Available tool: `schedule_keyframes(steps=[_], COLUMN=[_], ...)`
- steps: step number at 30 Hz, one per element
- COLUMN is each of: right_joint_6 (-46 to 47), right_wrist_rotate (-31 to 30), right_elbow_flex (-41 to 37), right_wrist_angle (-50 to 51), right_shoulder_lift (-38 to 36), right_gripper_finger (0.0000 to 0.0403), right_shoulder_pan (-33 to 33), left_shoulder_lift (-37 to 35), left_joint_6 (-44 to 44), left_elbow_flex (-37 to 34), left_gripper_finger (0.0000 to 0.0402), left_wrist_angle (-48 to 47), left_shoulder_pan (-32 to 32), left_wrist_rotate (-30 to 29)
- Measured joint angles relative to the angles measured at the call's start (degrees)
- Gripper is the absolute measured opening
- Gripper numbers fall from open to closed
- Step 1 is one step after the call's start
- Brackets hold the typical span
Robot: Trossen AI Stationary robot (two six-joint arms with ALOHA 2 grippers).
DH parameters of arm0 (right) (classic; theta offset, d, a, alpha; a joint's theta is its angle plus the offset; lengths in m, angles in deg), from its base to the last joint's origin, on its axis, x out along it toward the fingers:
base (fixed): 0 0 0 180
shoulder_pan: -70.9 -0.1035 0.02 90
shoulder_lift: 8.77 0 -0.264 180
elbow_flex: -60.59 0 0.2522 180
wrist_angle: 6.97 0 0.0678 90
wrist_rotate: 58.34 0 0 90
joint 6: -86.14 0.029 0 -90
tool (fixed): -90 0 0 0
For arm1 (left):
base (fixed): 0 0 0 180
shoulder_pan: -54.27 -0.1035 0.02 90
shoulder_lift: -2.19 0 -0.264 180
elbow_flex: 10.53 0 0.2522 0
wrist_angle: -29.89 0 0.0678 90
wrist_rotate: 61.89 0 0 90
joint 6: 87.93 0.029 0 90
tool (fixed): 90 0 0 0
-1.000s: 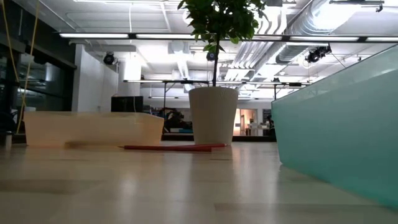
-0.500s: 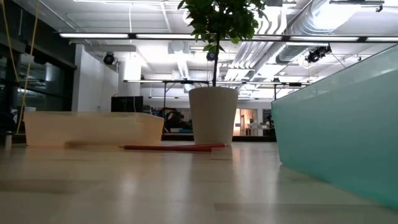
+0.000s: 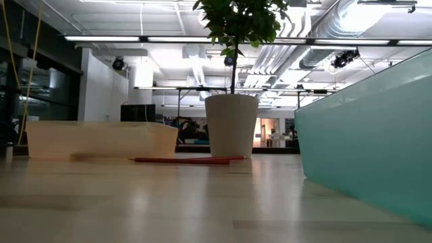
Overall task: Sort pens & pencils
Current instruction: Put the yellow colored pencil into the green bin
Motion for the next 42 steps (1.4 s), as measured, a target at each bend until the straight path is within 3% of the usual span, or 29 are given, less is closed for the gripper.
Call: schedule_keyframes(steps=[42], right_joint_6=[-0.1], right_wrist_rotate=[4.1], right_elbow_flex=[0.0], right_wrist_angle=[-4.8], right_shoulder_lift=[1.3], right_gripper_finger=[0.0133], right_shoulder_pan=[1.2], left_shoulder_lift=[0.0], left_joint_6=[0.4], left_elbow_flex=[0.0], left_gripper_finger=[0.0], left_wrist_angle=[0.8], left_shoulder_pan=[-0.1], left_wrist_rotate=[1.2])
